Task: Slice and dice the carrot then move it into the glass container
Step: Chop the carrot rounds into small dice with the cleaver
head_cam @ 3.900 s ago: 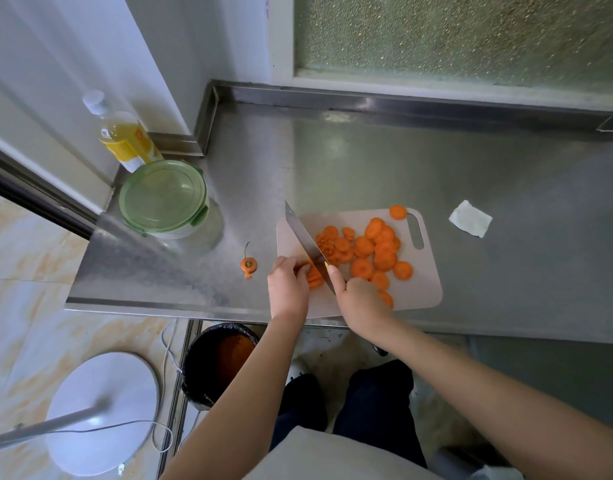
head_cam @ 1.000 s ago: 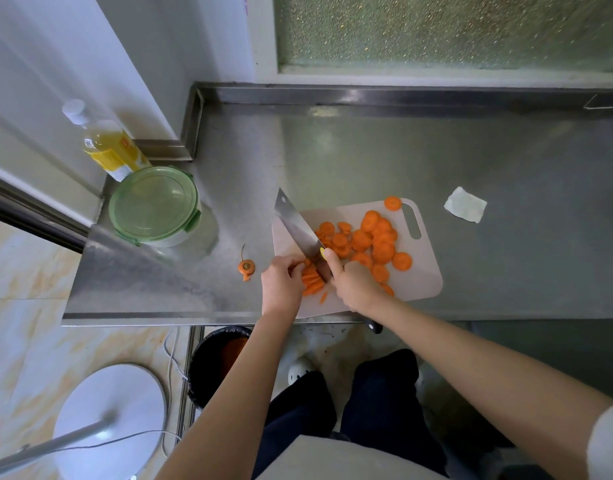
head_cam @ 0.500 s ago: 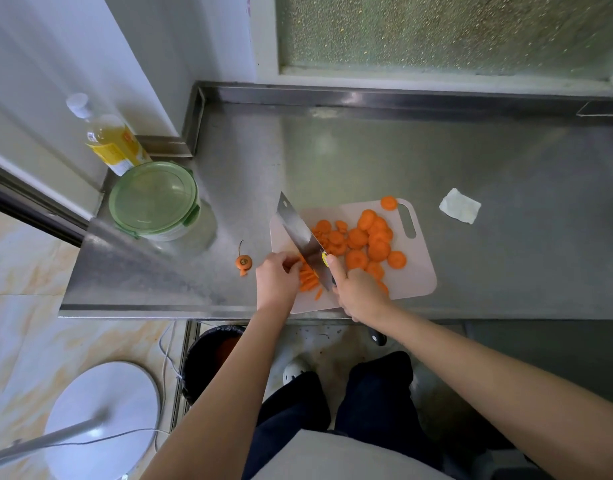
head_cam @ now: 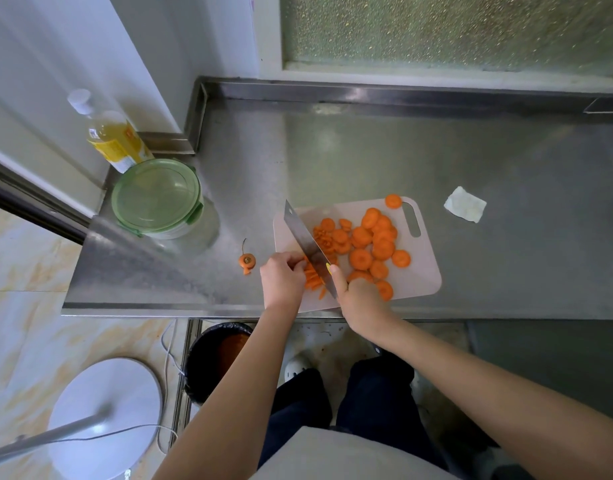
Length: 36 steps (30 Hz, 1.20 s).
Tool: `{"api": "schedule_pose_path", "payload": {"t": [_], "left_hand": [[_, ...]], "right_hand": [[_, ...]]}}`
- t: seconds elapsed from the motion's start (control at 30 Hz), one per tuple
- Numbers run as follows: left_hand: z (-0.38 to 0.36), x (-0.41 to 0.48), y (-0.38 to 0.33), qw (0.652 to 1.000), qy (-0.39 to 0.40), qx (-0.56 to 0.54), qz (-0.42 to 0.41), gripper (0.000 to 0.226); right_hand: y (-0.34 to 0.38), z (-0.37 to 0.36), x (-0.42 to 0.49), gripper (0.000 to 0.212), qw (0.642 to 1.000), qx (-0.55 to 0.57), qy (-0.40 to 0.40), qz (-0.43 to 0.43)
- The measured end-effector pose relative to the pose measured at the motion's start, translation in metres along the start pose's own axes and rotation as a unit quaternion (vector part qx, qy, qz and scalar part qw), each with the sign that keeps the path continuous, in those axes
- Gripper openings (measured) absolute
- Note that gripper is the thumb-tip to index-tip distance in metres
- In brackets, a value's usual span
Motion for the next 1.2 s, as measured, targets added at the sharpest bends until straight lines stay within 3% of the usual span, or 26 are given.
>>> {"api": "schedule_pose_path", "payload": {"t": [0.23,0.6,0.77,0.9,1.2], "left_hand": [[0.0,0.0,0.0,1.0,0.005,-0.015,-0.002,0.014],[0.001,0.0,0.001,1.0,-0.009,-0.013,0.006,0.016],[0.002,-0.001,-0.002,1.0,-0.011,-0.011,0.001,0.015],[0.002,-0.002,0.0,1.0,-0.013,-0.019,0.005,0.014],[0.007,-0.008,-0.007,1.0,-0.02,-0.005,-0.023,0.01]], "right_hand": [[0.004,-0.004,0.001,0.052,1.0,0.007,-0.012,0.001],[0.001,-0.002,0.008,0.064,0.994,-0.052,-0.093,-0.012],[0.001,-0.004,0.012,0.054,1.0,0.004,-0.019,0.003],[0.002,-0.001,0.02,0.064,0.996,-0.065,-0.06,0.011],[0.007,0.01,0.025,0.056,0.999,-0.004,-0.031,0.018]]}}
Point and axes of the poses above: each hand's wrist, its own x-axis towards the middle knuckle, its own z-axis out of the back of the hand, y = z × x, the point moved 10 cm from there along x, towards the middle knuckle, and after that the axes turned 3 degrees about y, right-handed, at the moved point
